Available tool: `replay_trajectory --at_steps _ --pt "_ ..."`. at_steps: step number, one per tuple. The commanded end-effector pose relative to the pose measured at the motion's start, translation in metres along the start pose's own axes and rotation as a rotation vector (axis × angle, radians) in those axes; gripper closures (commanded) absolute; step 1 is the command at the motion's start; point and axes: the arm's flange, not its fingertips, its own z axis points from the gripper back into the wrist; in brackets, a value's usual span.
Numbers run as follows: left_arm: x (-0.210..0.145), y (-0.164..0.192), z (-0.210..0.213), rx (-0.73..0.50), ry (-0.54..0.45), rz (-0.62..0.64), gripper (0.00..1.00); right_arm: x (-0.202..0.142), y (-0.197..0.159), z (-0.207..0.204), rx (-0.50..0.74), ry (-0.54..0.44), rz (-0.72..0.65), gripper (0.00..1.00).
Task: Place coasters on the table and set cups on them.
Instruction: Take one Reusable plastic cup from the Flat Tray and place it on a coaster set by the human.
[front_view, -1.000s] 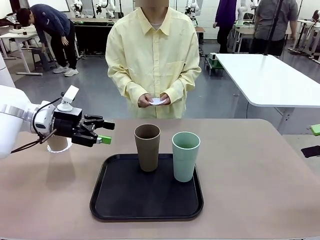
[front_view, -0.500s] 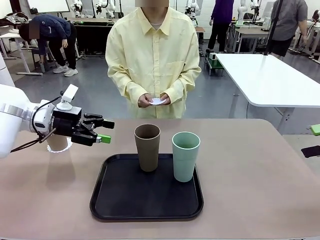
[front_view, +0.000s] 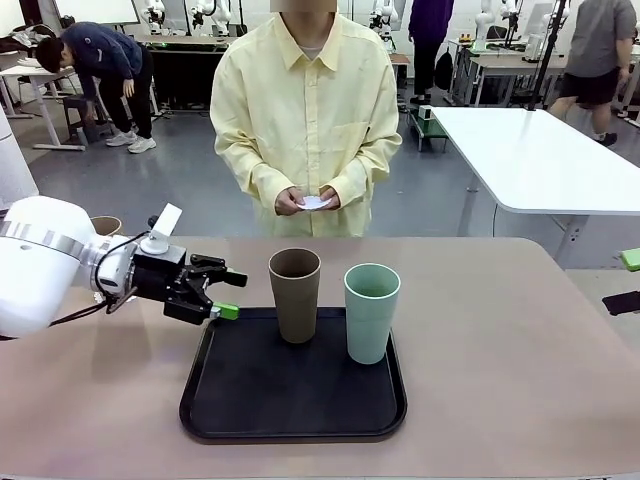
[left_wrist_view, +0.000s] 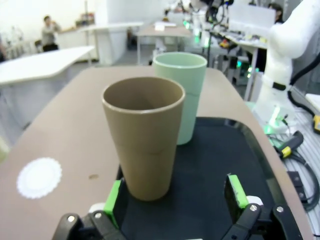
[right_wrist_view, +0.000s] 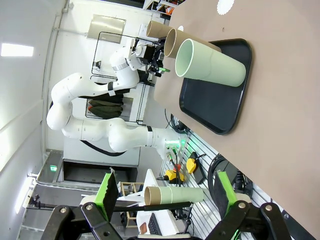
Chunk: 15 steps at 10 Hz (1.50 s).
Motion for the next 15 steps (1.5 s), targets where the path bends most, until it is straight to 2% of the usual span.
replay_trajectory --at_steps 1,4,10,15 --pt "-0.012 0.01 -0.01 0.042 -0.036 -0.049 0.0 0.001 -0.001 0.001 0.018 -0.005 0.012 0.0" --pt "-0.018 0.015 -0.025 0.101 -0.031 -0.035 0.0 0.001 -0.001 0.001 0.018 -0.005 0.012 0.0" --pt "-0.026 0.024 -0.058 0.131 0.018 -0.032 0.0 0.001 -0.001 0.001 0.018 -0.005 0.012 0.0" --pt "-0.032 0.036 -0.076 0.083 0.026 -0.023 0.0 0.001 -0.001 0.001 0.018 -0.005 0.012 0.0"
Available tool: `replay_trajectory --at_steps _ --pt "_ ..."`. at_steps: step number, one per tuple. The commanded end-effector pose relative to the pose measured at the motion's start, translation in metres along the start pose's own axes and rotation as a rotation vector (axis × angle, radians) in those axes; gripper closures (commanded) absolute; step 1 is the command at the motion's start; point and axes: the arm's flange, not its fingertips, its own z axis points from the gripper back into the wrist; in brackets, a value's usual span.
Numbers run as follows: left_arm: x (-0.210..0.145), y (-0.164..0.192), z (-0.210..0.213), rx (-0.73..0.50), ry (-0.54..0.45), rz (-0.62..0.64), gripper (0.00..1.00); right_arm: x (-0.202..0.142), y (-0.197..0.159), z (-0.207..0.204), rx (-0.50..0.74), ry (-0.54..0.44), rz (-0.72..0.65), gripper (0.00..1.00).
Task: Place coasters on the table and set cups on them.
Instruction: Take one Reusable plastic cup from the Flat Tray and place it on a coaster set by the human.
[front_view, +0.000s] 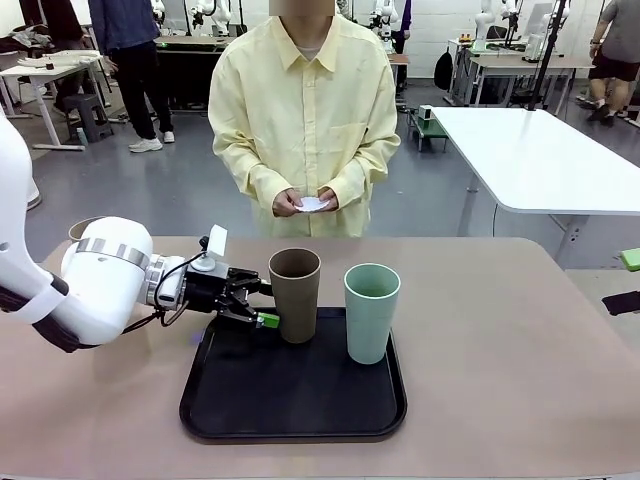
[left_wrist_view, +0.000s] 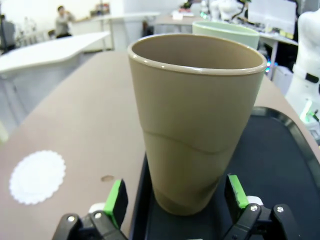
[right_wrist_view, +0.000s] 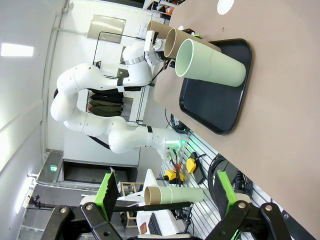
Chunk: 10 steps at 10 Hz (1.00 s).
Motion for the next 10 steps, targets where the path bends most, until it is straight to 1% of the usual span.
replay_trajectory --at_steps 1,7,9,10 --pt "-0.003 0.002 -0.011 0.001 -0.014 -0.03 0.0 0.001 -0.001 0.001 0.018 -0.005 0.012 0.0" --pt "-0.003 0.0 -0.034 -0.051 -0.021 -0.031 0.0 0.001 -0.001 0.001 0.018 -0.005 0.012 0.0" --pt "-0.002 -0.001 -0.039 -0.081 -0.042 -0.057 0.0 0.001 -0.001 0.001 0.018 -0.005 0.012 0.0" --pt "-0.003 0.001 -0.04 -0.093 -0.069 -0.069 0.0 0.001 -0.001 0.001 0.018 -0.005 0.012 0.0"
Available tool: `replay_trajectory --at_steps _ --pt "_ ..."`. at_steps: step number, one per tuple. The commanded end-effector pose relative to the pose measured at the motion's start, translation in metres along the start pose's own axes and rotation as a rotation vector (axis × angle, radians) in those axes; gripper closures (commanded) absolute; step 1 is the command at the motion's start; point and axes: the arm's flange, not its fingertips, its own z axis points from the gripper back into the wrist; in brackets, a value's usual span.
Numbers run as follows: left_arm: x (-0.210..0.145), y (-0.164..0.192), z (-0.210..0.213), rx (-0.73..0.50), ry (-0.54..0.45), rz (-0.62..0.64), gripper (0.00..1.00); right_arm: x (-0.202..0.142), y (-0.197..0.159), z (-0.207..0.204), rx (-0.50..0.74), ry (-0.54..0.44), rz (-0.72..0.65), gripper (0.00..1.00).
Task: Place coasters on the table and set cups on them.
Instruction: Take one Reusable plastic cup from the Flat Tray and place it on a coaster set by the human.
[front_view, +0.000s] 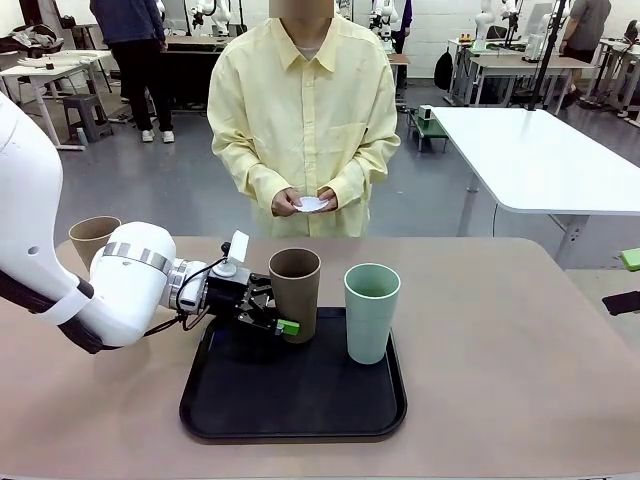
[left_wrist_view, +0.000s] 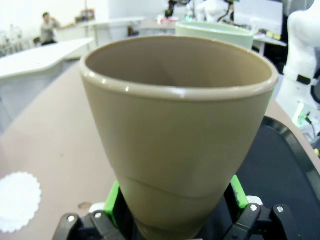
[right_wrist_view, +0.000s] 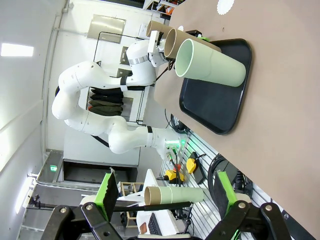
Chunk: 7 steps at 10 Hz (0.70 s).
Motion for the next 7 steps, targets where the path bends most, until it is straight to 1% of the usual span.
replay_trajectory --at_steps 1,2,3,4,5,6,7 --pt "-0.0068 0.0056 -0.0046 -0.021 -0.051 -0.05 0.0 0.0007 -0.0008 0.001 0.018 -0.005 0.012 0.0" --pt "-0.0081 0.0066 -0.0043 -0.029 -0.054 -0.049 0.0 0.0007 -0.0008 0.001 0.018 -0.005 0.012 0.0" --pt "-0.0083 0.0072 -0.0035 -0.036 -0.049 -0.046 0.59 0.0007 -0.0008 0.001 0.018 -0.005 0.012 0.0" --pt "-0.0072 0.0075 -0.0021 -0.038 -0.052 -0.045 0.59 0.0007 -0.0008 0.001 0.018 -0.005 0.012 0.0" --pt "-0.0061 0.007 -0.0011 -0.038 -0.055 -0.045 1.0 0.0007 -0.0008 0.001 0.018 -0.005 0.012 0.0" --pt "-0.0045 0.0067 -0.0001 -0.038 -0.054 -0.044 0.65 0.0007 -0.0008 0.001 0.018 -0.005 0.012 0.0" --pt "-0.0019 0.0068 0.0013 -0.035 -0.051 -0.047 1.0 0.0007 -0.0008 0.001 0.018 -0.005 0.012 0.0"
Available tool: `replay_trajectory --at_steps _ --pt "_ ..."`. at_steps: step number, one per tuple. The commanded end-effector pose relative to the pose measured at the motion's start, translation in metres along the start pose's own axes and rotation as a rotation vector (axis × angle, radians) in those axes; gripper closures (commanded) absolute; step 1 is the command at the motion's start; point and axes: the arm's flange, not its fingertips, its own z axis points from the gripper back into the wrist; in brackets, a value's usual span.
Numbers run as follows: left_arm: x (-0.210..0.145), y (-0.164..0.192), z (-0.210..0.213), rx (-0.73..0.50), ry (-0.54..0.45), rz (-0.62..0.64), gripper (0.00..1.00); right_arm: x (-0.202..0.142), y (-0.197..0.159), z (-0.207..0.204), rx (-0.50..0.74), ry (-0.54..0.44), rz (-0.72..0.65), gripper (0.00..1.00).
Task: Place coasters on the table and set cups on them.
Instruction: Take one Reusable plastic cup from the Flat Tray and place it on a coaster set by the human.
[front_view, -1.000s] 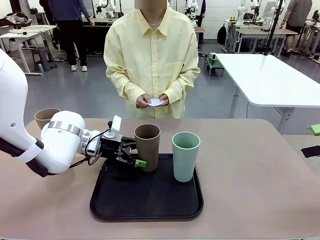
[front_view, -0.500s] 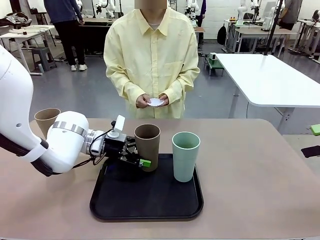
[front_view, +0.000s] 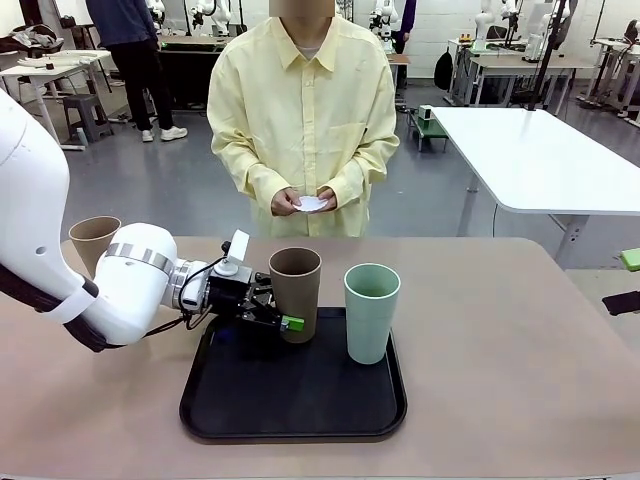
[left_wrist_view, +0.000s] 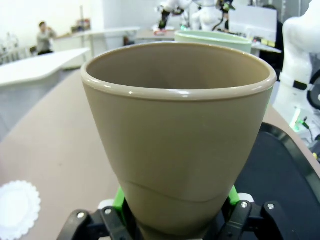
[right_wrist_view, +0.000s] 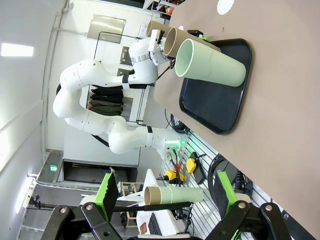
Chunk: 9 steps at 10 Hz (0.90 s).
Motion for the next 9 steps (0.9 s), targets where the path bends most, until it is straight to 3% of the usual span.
replay_trajectory --at_steps 1,2,3,9 --pt "0.006 0.001 0.006 -0.012 -0.007 -0.041 1.0 0.001 -0.001 0.001 0.018 -0.005 0.012 0.0" --pt "0.01 0.001 0.008 -0.008 0.0 -0.032 1.0 0.001 -0.001 0.001 0.018 -0.005 0.012 0.0" --pt "0.018 0.003 0.009 -0.01 0.002 0.019 0.28 0.001 -0.001 0.001 0.018 -0.005 0.012 0.0" --pt "0.124 0.066 0.031 0.031 0.0 0.101 0.28 0.001 -0.001 0.001 0.018 -0.005 0.012 0.0"
